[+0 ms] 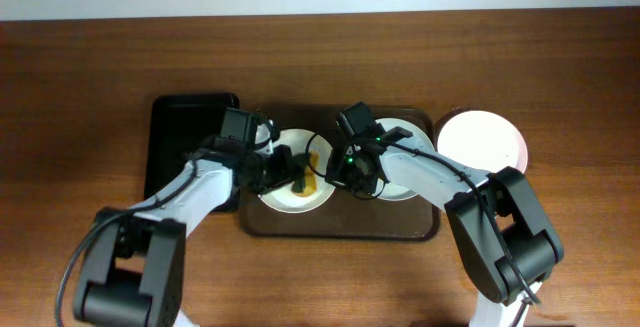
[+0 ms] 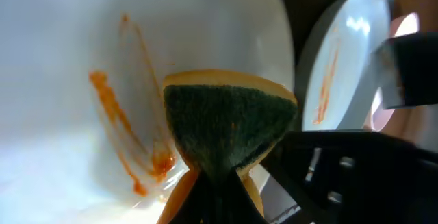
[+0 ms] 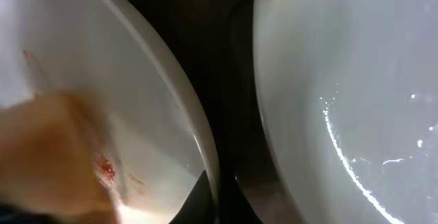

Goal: Clean dirty plates on tray and stack at the side
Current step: 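Scrub the back-left plate with the sponge in the left gripper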

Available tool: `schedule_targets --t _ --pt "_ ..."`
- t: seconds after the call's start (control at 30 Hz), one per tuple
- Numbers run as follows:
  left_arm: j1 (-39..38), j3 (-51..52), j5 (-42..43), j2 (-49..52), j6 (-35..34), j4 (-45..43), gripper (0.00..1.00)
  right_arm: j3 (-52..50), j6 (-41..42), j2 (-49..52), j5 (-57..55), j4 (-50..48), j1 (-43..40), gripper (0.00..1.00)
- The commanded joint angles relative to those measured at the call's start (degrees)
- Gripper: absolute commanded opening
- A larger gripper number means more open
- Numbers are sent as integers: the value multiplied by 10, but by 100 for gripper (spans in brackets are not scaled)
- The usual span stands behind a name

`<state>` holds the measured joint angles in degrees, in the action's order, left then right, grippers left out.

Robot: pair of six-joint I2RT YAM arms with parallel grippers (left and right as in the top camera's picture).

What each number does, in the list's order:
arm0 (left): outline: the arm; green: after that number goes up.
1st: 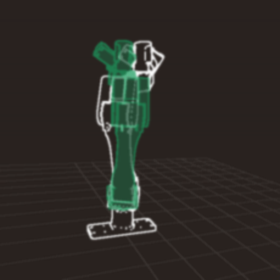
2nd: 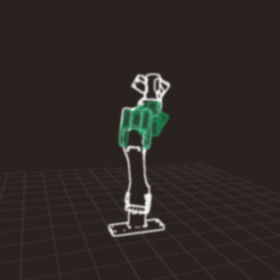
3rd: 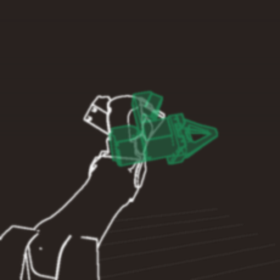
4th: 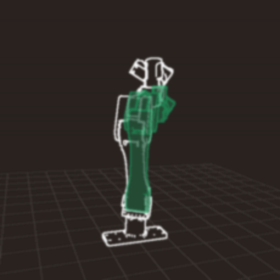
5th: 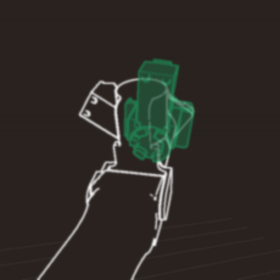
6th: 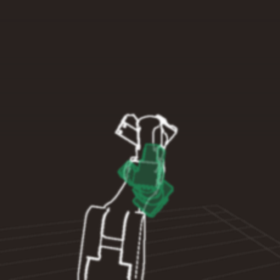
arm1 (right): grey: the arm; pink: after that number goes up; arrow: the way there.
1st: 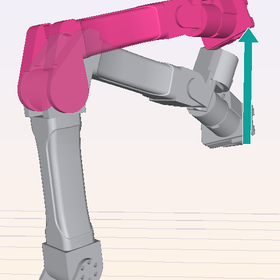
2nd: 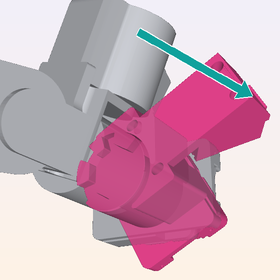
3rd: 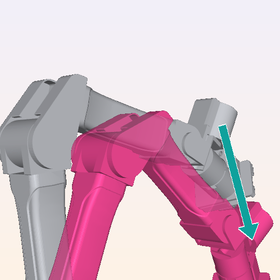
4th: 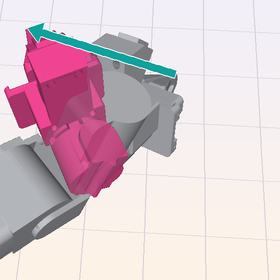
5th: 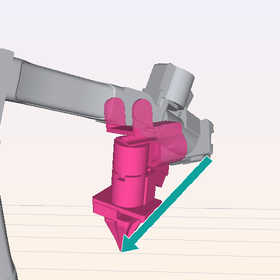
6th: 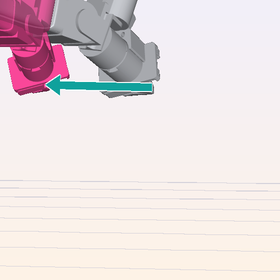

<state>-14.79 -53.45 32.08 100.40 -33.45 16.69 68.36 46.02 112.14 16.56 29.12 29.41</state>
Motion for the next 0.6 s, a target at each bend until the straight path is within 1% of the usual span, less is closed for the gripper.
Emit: schedule_targets --t 0.0,0.07,0.1,0.2,0.33,0.4,0.47,0.53,0.57 --pt "-13 -1 27 30 -7 -20 0 -6 -5 15 -11 7 6 4" --pt "-20 -1 24 43 -7 -28 0 -6 -5 15 -11 7 6 4" --pt "-20 -1 5 47 -7 -27 0 -6 -5 15 -11 7 6 4" --pt "-17 -1 -84 49 -6 -32 0 -6 -5 15 -11 7 6 4" --pt "16 -1 -192 49 -6 -43 0 -6 -5 15 -11 11 6 4" --pt "26 -2 -202 49 9 -47 0 -6 -5 15 -11 11 6 4" --pt "37 -2 -201 45 43 -35 0 -6 -6 15 -11 12 6 4" --pt "39 -2 -196 35 51 -3 0 -6 -6 15 -12 16 6 4" --pt "39 -2 -183 25 67 17 0 -6 -8 15 -12 16 6 4"
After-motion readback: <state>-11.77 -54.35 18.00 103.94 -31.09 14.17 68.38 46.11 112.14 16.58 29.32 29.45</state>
